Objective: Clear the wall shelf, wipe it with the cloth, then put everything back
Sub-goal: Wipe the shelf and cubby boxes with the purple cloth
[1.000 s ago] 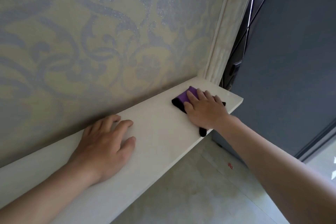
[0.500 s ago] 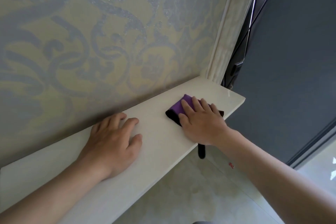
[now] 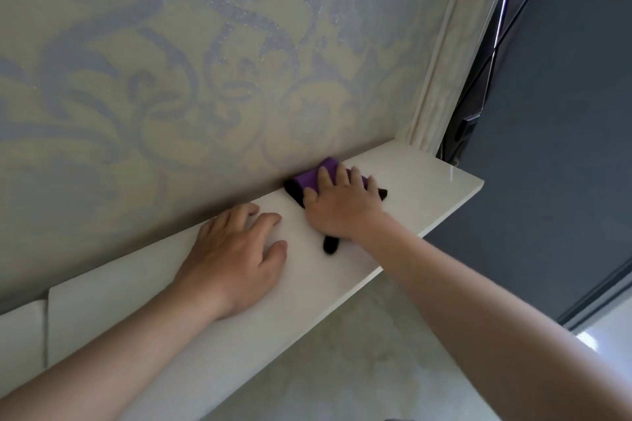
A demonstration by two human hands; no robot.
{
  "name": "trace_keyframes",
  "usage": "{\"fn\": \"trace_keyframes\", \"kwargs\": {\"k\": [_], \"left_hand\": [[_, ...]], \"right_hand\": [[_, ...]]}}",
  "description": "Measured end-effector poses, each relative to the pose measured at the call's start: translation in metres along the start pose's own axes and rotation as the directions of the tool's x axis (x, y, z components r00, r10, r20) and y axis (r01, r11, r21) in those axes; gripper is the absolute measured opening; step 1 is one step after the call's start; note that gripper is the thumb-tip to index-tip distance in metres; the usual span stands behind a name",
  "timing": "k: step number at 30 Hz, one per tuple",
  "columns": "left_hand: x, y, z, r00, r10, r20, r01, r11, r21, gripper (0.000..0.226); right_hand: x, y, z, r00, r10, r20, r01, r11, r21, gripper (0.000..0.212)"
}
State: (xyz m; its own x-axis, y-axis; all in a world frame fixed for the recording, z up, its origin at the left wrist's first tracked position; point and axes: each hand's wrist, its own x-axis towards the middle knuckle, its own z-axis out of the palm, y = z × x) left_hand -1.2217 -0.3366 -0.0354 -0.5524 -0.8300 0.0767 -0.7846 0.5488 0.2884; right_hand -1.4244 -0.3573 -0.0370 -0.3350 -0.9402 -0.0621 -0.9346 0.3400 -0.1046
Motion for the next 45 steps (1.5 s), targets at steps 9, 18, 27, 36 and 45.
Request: {"fn": "trace_keyframes", "kwargs": {"k": [9, 18, 27, 36, 45], "left_hand": [[0.005, -0.003, 0.003, 0.999, 0.007, -0.042, -0.008, 1.0, -0.012, 0.05], [0.003, -0.008, 0.005, 0.998, 0.029, -0.05, -0.03, 0.999, -0.022, 0.06], [0.008, -0.006, 0.007, 0.997, 0.026, -0.066, -0.026, 1.0, 0.004, 0.057], [-0.035, -0.048, -0.018, 0.989, 0.136, -0.057, -0.141, 0.986, -0.084, 0.069], [-0.082, -0.102, -0.029, 0.985, 0.054, -0.164, -0.075, 0.989, -0.127, 0.069]], "right_hand": [[0.004, 0.031, -0.013, 0.985, 0.159, -0.06, -0.16, 0.987, -0.013, 0.071], [-0.013, 0.095, -0.022, 0.982, 0.184, -0.032, -0.186, 0.979, -0.082, 0.069], [-0.09, 0.026, 0.001, 1.0, 0.009, 0.017, -0.008, 0.997, -0.082, 0.07], [-0.032, 0.077, -0.033, 0.955, 0.289, 0.063, -0.288, 0.957, -0.03, 0.064], [-0.076, -0.083, 0.006, 0.98, -0.199, 0.025, 0.199, 0.98, -0.005, 0.065]]}}
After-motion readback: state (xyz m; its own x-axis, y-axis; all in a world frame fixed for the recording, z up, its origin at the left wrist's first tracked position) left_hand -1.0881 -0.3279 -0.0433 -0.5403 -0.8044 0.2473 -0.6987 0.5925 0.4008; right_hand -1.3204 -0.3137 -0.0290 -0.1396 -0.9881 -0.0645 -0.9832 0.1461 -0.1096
